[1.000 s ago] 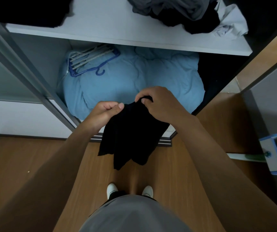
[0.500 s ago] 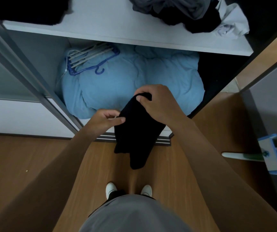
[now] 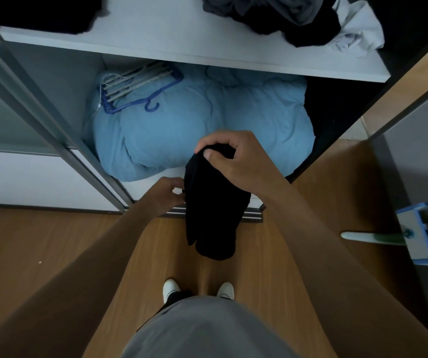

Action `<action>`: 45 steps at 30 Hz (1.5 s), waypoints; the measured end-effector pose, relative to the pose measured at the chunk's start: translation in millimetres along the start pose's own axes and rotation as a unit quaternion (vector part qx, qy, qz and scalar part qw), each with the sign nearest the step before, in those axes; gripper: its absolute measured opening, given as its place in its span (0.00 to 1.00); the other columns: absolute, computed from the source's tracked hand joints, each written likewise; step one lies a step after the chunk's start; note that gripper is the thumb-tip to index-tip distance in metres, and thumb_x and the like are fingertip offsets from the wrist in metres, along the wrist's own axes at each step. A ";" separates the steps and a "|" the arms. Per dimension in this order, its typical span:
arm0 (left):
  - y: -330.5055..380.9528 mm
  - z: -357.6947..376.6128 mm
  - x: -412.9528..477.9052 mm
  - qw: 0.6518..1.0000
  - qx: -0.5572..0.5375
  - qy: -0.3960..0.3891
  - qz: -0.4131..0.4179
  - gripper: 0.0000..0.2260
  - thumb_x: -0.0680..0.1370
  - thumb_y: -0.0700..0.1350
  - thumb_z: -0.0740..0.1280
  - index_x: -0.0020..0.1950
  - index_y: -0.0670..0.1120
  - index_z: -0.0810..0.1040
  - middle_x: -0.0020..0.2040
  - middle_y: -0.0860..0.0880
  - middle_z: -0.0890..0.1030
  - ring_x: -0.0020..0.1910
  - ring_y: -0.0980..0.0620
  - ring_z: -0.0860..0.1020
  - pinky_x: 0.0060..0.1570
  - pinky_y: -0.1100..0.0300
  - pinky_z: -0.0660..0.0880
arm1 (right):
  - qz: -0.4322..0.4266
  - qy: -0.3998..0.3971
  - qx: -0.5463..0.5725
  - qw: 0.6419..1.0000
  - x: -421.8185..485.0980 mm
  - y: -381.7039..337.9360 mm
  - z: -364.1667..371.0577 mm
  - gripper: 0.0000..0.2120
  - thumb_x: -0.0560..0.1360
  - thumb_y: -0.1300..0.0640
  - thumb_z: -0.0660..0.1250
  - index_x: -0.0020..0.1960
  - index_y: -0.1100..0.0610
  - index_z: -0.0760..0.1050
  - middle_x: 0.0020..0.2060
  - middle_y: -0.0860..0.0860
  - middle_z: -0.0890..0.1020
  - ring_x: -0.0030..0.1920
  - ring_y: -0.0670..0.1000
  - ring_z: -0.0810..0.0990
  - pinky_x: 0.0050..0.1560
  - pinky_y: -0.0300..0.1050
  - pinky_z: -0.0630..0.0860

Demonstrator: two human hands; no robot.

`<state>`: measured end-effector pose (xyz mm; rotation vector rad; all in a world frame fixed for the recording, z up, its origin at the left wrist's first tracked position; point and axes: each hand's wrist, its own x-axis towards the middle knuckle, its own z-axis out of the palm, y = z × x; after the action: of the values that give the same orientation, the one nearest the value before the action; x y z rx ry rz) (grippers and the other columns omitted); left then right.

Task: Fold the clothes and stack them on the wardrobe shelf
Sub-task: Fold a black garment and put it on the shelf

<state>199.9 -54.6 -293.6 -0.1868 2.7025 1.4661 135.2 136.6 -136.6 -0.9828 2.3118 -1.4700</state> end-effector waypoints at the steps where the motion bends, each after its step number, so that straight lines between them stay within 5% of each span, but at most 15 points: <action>1: -2.3 -0.4 0.9 0.999 0.002 0.041 -0.014 0.06 0.74 0.29 0.70 0.48 0.36 0.84 0.45 0.45 0.83 0.45 0.52 0.78 0.50 0.58 0.72 | 0.003 -0.005 0.006 1.000 -1.3 1.2 0.2 0.10 0.75 0.69 0.66 0.48 0.60 0.84 0.43 0.45 0.84 0.49 0.40 0.82 0.55 0.31 0.73; 4: -8.4 -8.7 1.6 0.981 -0.043 0.173 -0.073 0.10 0.73 0.25 0.65 0.37 0.37 0.79 0.32 0.47 0.78 0.29 0.64 0.72 0.35 0.69 0.68 | 0.029 -0.022 0.015 0.999 -4.7 6.3 -0.1 0.10 0.76 0.69 0.65 0.48 0.59 0.84 0.40 0.40 0.83 0.45 0.38 0.81 0.50 0.30 0.73; 6: -12.2 -16.8 -0.3 0.961 -0.087 0.236 -0.118 0.15 0.73 0.26 0.61 0.33 0.43 0.76 0.26 0.53 0.73 0.24 0.62 0.70 0.26 0.71 0.66 | 0.050 -0.028 0.006 0.998 -6.4 10.6 0.1 0.12 0.75 0.68 0.64 0.48 0.58 0.84 0.39 0.39 0.82 0.42 0.36 0.80 0.47 0.29 0.72; 11: -16.0 -36.4 -3.5 0.923 -0.156 0.315 -0.156 0.17 0.71 0.28 0.58 0.30 0.46 0.74 0.24 0.54 0.71 0.24 0.61 0.68 0.25 0.67 0.67 | 0.083 0.004 -0.029 0.996 -8.6 19.0 0.6 0.14 0.75 0.68 0.63 0.54 0.58 0.84 0.48 0.47 0.85 0.51 0.42 0.82 0.58 0.36 0.76; 18: -0.9 -34.6 -5.5 0.921 -0.166 0.323 -0.141 0.12 0.68 0.28 0.54 0.33 0.40 0.73 0.29 0.49 0.69 0.27 0.61 0.67 0.29 0.64 0.66 | 0.113 0.012 -0.179 0.977 1.1 30.0 4.1 0.16 0.75 0.62 0.64 0.60 0.56 0.82 0.58 0.51 0.83 0.60 0.51 0.79 0.65 0.49 0.73; 23: 20.1 -35.2 0.1 0.935 -0.151 0.307 -0.093 0.08 0.66 0.30 0.53 0.33 0.35 0.70 0.29 0.47 0.67 0.26 0.60 0.65 0.27 0.64 0.63 | 0.198 -0.024 -0.246 0.948 5.3 42.5 -9.6 0.12 0.72 0.62 0.63 0.51 0.57 0.83 0.49 0.54 0.84 0.52 0.55 0.81 0.54 0.50 0.78; 29: 29.9 -40.3 9.4 0.977 -0.066 0.200 -0.022 0.13 0.69 0.26 0.56 0.28 0.39 0.69 0.26 0.48 0.68 0.24 0.60 0.65 0.25 0.66 0.62 | 0.197 0.023 -0.084 0.976 7.4 36.3 -1.4 0.14 0.68 0.70 0.57 0.36 0.55 0.76 0.33 0.48 0.77 0.38 0.47 0.76 0.41 0.42 0.71; 32: 29.5 -44.9 14.3 0.982 -0.053 0.179 -0.033 0.16 0.68 0.25 0.56 0.27 0.43 0.70 0.25 0.47 0.68 0.23 0.60 0.66 0.25 0.65 0.62 | 0.198 -0.014 -0.083 0.977 7.7 36.5 -0.7 0.08 0.73 0.63 0.63 0.39 0.60 0.80 0.32 0.50 0.80 0.35 0.45 0.77 0.39 0.42 0.72; 35: 26.0 -48.5 14.4 0.971 -0.097 0.211 -0.053 0.15 0.68 0.25 0.56 0.27 0.42 0.70 0.26 0.46 0.68 0.24 0.58 0.66 0.26 0.64 0.62 | 0.212 -0.108 -0.173 0.956 8.4 38.8 -1.8 0.15 0.74 0.46 0.71 0.37 0.58 0.80 0.31 0.51 0.81 0.33 0.47 0.79 0.36 0.43 0.73; 37: 25.1 -46.8 11.8 0.973 -0.105 0.198 -0.046 0.16 0.69 0.24 0.56 0.27 0.42 0.70 0.25 0.47 0.68 0.23 0.60 0.66 0.25 0.65 0.62 | 0.215 -0.095 -0.187 0.954 8.3 37.0 -1.3 0.19 0.73 0.44 0.73 0.30 0.53 0.74 0.27 0.47 0.76 0.29 0.46 0.76 0.32 0.41 0.69; 41: 27.7 -35.4 2.6 0.989 -0.081 0.120 -0.008 0.16 0.70 0.22 0.54 0.29 0.38 0.71 0.27 0.47 0.70 0.24 0.60 0.66 0.28 0.62 0.62 | 0.174 -0.011 -0.105 0.979 10.4 25.3 -2.5 0.19 0.76 0.48 0.72 0.31 0.57 0.76 0.28 0.51 0.80 0.30 0.48 0.78 0.35 0.46 0.72; 45: 25.3 -25.4 -4.4 0.992 -0.093 0.079 0.011 0.23 0.71 0.22 0.58 0.38 0.50 0.77 0.33 0.60 0.79 0.33 0.65 0.75 0.39 0.69 0.69 | 0.156 -0.016 -0.092 0.983 11.0 13.6 0.2 0.12 0.76 0.51 0.71 0.34 0.48 0.79 0.31 0.44 0.82 0.35 0.43 0.81 0.41 0.41 0.75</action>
<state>200.9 -61.9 -258.2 -0.2962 2.6903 1.7823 121.5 133.1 -146.8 -0.6398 2.4745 -1.1257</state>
